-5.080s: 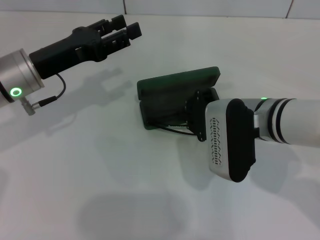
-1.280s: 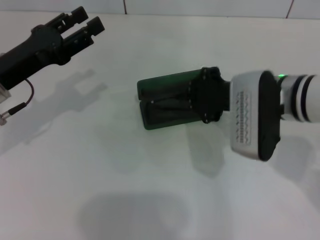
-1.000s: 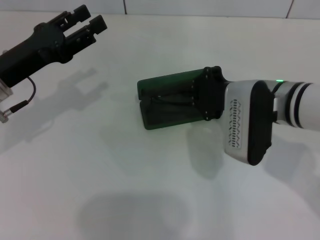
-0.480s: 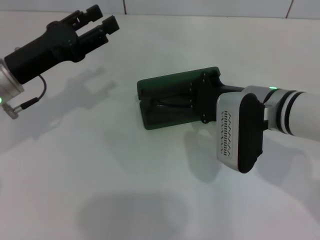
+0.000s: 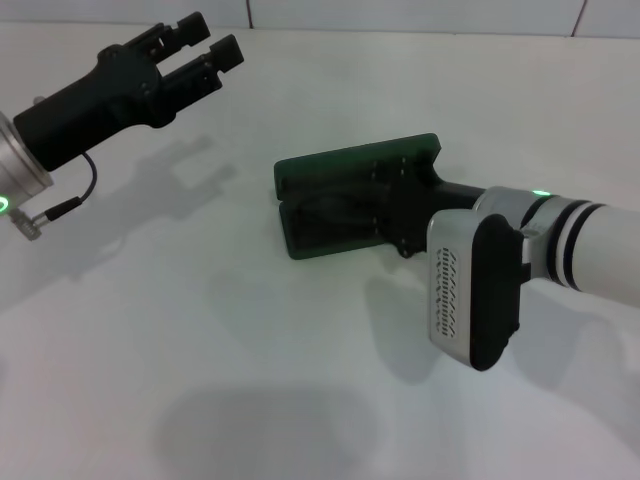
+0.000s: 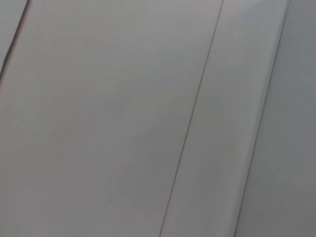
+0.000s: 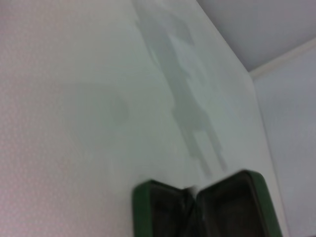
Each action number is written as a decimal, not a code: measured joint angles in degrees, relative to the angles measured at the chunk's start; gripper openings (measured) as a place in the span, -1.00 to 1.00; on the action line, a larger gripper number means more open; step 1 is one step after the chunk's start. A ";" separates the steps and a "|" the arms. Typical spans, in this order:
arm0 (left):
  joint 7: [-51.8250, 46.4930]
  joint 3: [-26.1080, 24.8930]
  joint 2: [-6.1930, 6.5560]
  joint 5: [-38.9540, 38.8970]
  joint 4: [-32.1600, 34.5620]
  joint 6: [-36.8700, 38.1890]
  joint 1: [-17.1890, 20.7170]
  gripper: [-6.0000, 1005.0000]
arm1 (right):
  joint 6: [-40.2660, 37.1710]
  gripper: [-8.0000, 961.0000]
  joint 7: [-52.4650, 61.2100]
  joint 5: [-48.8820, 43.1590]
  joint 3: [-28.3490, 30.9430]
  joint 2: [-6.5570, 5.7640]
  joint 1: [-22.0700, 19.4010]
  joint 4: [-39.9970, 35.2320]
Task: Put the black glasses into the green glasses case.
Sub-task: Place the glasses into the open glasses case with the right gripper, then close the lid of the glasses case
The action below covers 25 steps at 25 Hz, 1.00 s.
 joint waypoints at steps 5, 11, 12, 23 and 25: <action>0.02 0.00 0.00 0.00 0.00 0.00 0.21 0.38 | -3.26 -0.30 0.22 0.28 2.81 -0.12 -2.10 -2.09; -0.80 0.00 0.01 0.53 -0.06 -1.53 0.15 0.38 | -17.65 -0.24 0.88 12.67 17.75 -0.20 -4.03 -3.92; -0.80 0.00 0.01 0.53 -0.06 -1.53 0.15 0.38 | -21.94 -0.23 0.90 15.69 21.48 -0.23 -4.02 -3.36; -15.33 0.03 -2.29 20.98 0.12 -29.90 -16.49 0.38 | -64.32 -0.12 5.09 35.82 69.57 -1.75 2.46 27.95; -15.44 0.08 -3.18 23.26 0.20 -33.28 -18.38 0.38 | -64.82 -0.10 4.48 35.89 71.24 -1.90 1.91 29.32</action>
